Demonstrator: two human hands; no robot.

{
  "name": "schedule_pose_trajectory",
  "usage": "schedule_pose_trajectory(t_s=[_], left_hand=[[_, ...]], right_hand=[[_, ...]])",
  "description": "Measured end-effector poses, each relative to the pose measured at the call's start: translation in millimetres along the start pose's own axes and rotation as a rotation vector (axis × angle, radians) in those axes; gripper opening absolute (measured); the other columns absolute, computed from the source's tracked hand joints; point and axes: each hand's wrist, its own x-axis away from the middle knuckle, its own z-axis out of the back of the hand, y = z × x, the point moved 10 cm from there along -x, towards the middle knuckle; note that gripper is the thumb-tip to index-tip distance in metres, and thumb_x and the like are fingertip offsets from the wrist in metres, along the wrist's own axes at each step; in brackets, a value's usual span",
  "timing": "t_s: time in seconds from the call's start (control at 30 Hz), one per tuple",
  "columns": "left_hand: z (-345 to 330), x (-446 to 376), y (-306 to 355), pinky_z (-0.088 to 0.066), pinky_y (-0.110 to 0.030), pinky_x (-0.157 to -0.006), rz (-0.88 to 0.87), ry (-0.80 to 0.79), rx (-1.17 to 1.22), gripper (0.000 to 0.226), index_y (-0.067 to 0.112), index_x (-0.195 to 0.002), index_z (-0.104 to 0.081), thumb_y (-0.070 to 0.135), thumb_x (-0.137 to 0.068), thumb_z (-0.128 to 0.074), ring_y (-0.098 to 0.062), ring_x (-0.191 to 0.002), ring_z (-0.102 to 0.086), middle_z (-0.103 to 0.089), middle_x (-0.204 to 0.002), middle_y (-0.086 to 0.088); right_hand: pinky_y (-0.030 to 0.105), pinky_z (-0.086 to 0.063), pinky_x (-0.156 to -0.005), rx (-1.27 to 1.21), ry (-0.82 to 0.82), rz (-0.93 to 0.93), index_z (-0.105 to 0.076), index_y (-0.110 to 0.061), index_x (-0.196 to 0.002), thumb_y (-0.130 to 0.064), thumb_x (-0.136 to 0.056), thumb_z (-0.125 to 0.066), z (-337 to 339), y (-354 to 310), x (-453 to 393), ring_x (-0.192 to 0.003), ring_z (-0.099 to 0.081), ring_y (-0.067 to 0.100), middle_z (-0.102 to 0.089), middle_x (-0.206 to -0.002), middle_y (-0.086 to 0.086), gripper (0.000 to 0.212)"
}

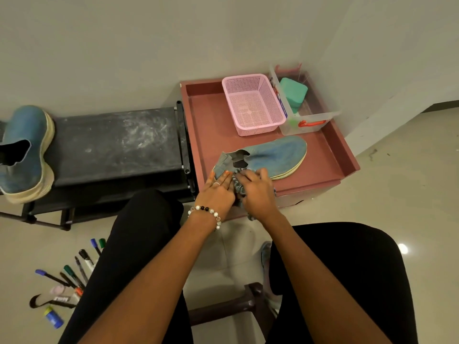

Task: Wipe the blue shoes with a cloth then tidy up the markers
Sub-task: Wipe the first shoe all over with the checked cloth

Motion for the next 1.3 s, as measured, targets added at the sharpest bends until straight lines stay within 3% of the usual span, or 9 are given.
schedule_pose_trajectory(t_s=[0.1, 0.2, 0.37, 0.53, 0.7, 0.87, 1.03, 1.13, 1.3], left_hand=[[-1.8, -0.7, -2.1, 0.005, -0.046, -0.116, -0.018, -0.035, -0.018, 0.058, 0.005, -0.151, -0.013, 0.006, -0.098, -0.035, -0.020, -0.148, -0.002, -0.007, -0.160, -0.010], [-4.2, -1.6, -4.9, 0.004, -0.047, -0.116, -0.035, -0.068, -0.007, 0.060, 0.007, -0.151, -0.010, 0.007, -0.097, -0.035, -0.018, -0.148, 0.001, -0.001, -0.160, -0.009], [-11.1, -2.6, -6.4, 0.002, -0.047, -0.117, -0.041, -0.111, 0.043, 0.063, 0.007, -0.152, -0.007, 0.006, -0.096, -0.037, -0.019, -0.148, 0.004, 0.003, -0.160, -0.008], [-11.4, -1.6, -5.7, 0.002, -0.047, -0.116, -0.018, -0.126, 0.072, 0.064, 0.006, -0.152, -0.008, 0.007, -0.096, -0.040, -0.019, -0.148, 0.004, 0.002, -0.160, -0.008], [-12.1, -0.9, -5.9, 0.000, -0.048, -0.116, -0.009, -0.097, 0.033, 0.061, 0.008, -0.152, -0.007, 0.006, -0.097, -0.035, -0.018, -0.148, 0.004, 0.002, -0.160, -0.008], [-13.8, -2.1, -4.4, 0.001, -0.047, -0.117, -0.001, -0.067, 0.014, 0.059, 0.005, -0.151, -0.007, 0.008, -0.098, -0.033, -0.022, -0.148, 0.003, 0.000, -0.160, -0.011], [-13.3, 0.3, 1.6, 0.003, -0.044, -0.118, 0.010, -0.019, -0.049, 0.055, -0.001, -0.150, -0.004, 0.008, -0.100, -0.026, -0.028, -0.147, 0.003, 0.001, -0.159, -0.018], [-13.6, -0.3, 5.4, 0.006, -0.043, -0.117, 0.024, 0.021, -0.069, 0.053, -0.005, -0.149, -0.003, 0.008, -0.101, -0.022, -0.032, -0.147, 0.004, 0.000, -0.157, -0.022], [-8.4, -4.2, 12.3, 0.000, -0.045, -0.118, 0.041, 0.057, -0.108, 0.054, -0.009, -0.147, -0.009, 0.007, -0.100, -0.030, -0.036, -0.146, -0.005, -0.007, -0.156, -0.027]], right_hand=[[0.036, -0.042, -0.079, 0.109, -0.082, 0.000, -0.058, -0.019, -0.127, -0.013, -0.073, -0.071, 1.8, 27.5, 1.5, -0.104, -0.046, 0.032, -0.056, -0.129, -0.003, 0.056], [0.036, -0.036, -0.087, 0.180, -0.142, -0.240, -0.045, -0.024, -0.137, -0.016, -0.090, -0.053, 2.5, 75.4, 9.0, -0.117, -0.036, 0.029, -0.043, -0.140, -0.005, 0.048], [0.043, -0.037, -0.094, 0.250, -0.148, -0.465, -0.045, -0.008, -0.130, -0.014, -0.094, -0.044, 6.0, 75.1, 11.4, -0.123, -0.032, 0.033, -0.037, -0.139, 0.009, 0.037], [0.037, -0.031, -0.099, 0.032, -0.221, -0.292, -0.052, -0.010, -0.125, -0.015, -0.083, -0.054, -28.6, 23.3, -7.8, -0.123, -0.037, 0.031, -0.042, -0.137, 0.008, 0.042], [0.033, -0.039, -0.093, 0.014, -0.200, -0.216, -0.045, -0.024, -0.139, -0.012, -0.089, -0.049, -12.9, 61.1, 6.2, -0.113, -0.038, 0.030, -0.041, -0.143, -0.004, 0.052], [0.038, -0.038, -0.088, 0.166, -0.156, -0.394, -0.036, -0.025, -0.143, -0.015, -0.090, -0.051, 2.8, 113.1, 16.4, -0.114, -0.038, 0.031, -0.029, -0.149, -0.008, 0.056], [0.044, -0.035, -0.099, 0.133, -0.127, -0.547, -0.031, -0.012, -0.143, -0.012, -0.094, -0.042, -7.5, 97.3, 15.8, -0.125, -0.035, 0.034, -0.025, -0.149, 0.005, 0.051], [0.041, -0.033, -0.102, 0.074, -0.167, -0.391, -0.039, -0.013, -0.139, -0.014, -0.088, -0.047, -21.9, 66.9, 4.5, -0.127, -0.037, 0.032, -0.033, -0.146, 0.006, 0.051], [0.029, -0.032, -0.092, 0.013, -0.188, -0.137, -0.040, -0.023, -0.141, -0.006, -0.082, -0.050, -23.9, 46.9, 5.6, -0.116, -0.042, 0.030, -0.041, -0.143, 0.000, 0.062]])
